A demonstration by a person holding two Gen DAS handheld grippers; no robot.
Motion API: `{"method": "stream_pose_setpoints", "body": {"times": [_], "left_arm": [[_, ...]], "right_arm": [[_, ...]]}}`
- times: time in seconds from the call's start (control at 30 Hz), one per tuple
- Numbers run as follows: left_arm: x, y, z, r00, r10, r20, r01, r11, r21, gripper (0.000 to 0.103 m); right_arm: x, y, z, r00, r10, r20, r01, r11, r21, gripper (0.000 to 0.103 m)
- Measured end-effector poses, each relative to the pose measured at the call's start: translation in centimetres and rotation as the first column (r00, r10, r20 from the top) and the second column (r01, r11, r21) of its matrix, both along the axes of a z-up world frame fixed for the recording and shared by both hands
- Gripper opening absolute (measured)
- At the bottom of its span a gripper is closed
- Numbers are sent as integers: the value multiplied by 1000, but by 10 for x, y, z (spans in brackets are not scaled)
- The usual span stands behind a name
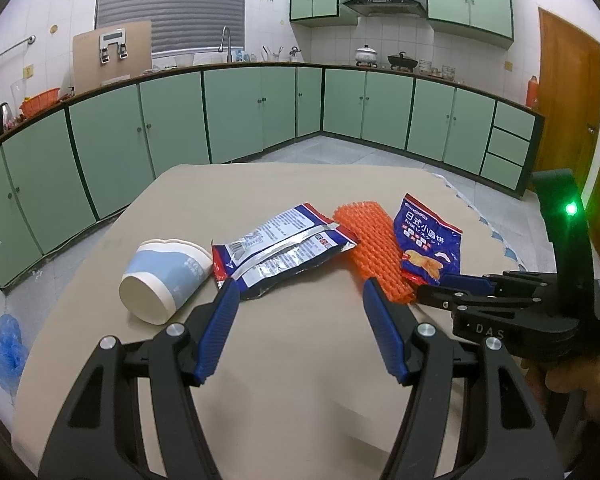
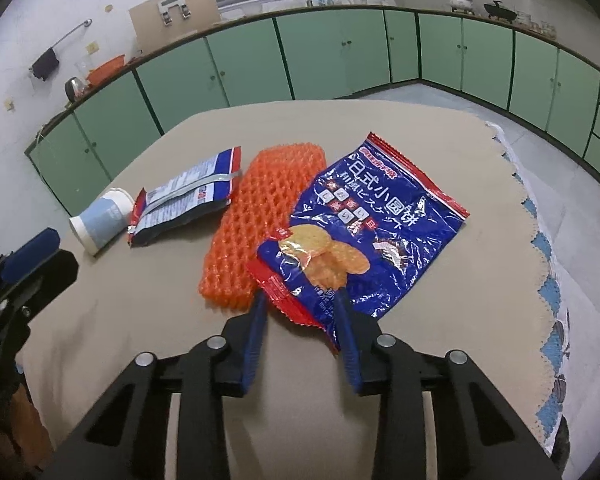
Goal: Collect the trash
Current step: 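Grasp the blue chip bag with the right tool, then grasp the white-and-blue paper cup with the left tool while the right tool holds the chip bag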
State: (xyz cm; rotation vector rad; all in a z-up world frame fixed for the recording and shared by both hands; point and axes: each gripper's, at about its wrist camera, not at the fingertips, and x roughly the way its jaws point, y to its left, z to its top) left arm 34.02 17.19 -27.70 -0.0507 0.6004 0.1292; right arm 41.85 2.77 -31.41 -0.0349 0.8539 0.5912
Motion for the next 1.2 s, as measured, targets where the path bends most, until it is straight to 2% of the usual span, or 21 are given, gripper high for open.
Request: {"method": "stream_pose_setpoints", "body": {"times": [0.03,0.07,0.1,0.13,0.43,0.63,0.9,1.03,1.2], "left_arm": [[0,0,0,1000,-1,-1,1,1000,1,62],[0,0,0,1000,-1,-2,1,1000,3,62],[1,0,0,1000,-1,-3,1,1000,4,62],[0,0,-1,1000,0,-3,1,1000,4,62],[11,4,-7,1000,-4,-23,5,1000,4,63],[32,18,-15,998,7,-61,-7,1000,-1,63],[60,34,-21,994,55,-91,-55,998,-5,63],[74,32,-29,990,50,-132,-50,999,4,63],[93,37,-40,974,43,-223,-46,999,-9,62]], "right_arm": [[0,-1,1,1000,9,0,-9,1000,10,24],[-2,-2,3,1000,17,12,-17,1000,15,9],[-4,-2,4,999,22,23,-22,1000,11,2],[-5,-2,5,999,28,30,-28,1000,7,1],[-20,-15,17,996,54,69,-57,997,42,0],[-14,-22,20,996,45,77,-49,998,50,0],[-3,-10,21,991,84,102,-88,995,38,0],[5,-8,26,987,100,122,-106,993,41,0],[8,-8,22,986,120,115,-126,991,39,0]]}}
